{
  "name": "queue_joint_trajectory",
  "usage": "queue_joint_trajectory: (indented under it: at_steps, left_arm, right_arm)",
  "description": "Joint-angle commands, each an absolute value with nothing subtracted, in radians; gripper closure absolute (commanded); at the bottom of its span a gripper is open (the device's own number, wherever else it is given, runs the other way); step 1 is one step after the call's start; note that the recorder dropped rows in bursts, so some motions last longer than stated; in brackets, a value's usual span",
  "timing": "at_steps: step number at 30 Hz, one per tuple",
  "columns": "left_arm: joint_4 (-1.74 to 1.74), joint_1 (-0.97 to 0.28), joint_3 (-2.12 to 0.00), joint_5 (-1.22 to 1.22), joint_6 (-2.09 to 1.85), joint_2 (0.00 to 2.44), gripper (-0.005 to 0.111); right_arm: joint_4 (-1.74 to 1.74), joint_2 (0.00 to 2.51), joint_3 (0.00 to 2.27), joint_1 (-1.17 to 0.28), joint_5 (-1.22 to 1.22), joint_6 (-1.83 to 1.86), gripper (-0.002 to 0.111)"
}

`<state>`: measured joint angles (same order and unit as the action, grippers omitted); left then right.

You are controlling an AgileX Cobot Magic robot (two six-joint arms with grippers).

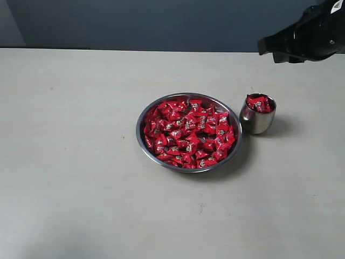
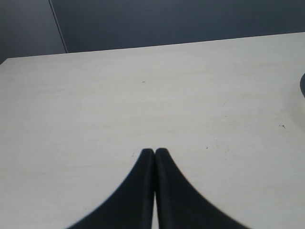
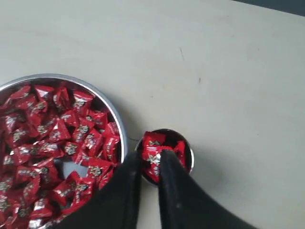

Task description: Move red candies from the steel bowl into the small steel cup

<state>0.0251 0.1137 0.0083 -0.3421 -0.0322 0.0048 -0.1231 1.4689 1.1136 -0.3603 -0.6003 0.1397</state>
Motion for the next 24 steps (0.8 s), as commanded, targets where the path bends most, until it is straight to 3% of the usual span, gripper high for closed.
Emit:
queue_joint_trajectory:
  at_steps: [1,9,19,24]
  left_arm:
    - [0.027,0.108,0.0,-0.337,-0.029,0.0,0.106]
    - [0.027,0.108,0.0,-0.337,-0.029,0.0,0.106]
    - [0.027,0.108,0.0,-0.337,-0.029,0.0,0.106]
    - [0.027,0.108,0.0,-0.337,-0.029,0.0,0.106]
  right_arm:
    - [-0.133,1.397,1.111,-0.424,-0.637,0.15,0.109]
    - [-0.134,1.155,1.111,-0.479,-0.774,0.15,0.109]
    - [-0.072,0.355,0.856,-0.479,-0.98,0.15,0.109]
    - [-0.078,0.061,0.702,-0.479,-0.853,0.13,0.109]
